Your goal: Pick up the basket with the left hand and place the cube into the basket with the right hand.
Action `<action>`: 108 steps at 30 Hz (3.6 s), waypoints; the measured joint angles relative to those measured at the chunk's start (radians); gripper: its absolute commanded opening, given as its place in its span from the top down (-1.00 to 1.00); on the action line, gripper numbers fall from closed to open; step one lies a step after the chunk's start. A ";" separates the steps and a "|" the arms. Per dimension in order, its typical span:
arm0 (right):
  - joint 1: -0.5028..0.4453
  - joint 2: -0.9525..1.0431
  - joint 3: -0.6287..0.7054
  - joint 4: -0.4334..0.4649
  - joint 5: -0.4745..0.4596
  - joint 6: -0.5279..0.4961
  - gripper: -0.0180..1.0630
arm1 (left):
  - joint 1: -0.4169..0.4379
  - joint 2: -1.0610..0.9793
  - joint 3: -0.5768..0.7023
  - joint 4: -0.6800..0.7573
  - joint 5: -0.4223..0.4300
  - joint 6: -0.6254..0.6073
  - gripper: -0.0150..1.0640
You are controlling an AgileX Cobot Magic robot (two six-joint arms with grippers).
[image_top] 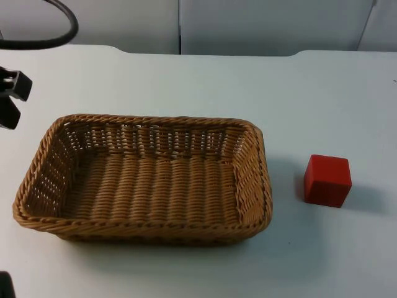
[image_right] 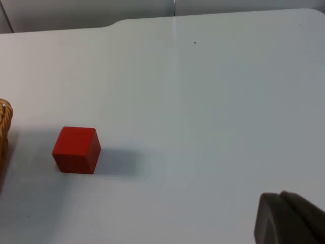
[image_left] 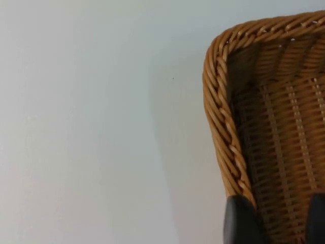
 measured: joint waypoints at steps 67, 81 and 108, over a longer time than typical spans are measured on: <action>0.002 0.000 0.000 -0.001 0.000 0.000 0.97 | -0.064 0.401 -0.093 -0.055 -0.095 0.057 0.06; 0.002 0.000 0.000 -0.001 0.000 0.000 0.97 | -0.064 0.405 -0.097 -0.109 -0.141 0.041 0.97; 0.002 0.000 0.000 -0.001 0.000 0.000 0.97 | 0.026 0.411 -0.341 -0.195 0.205 0.038 0.97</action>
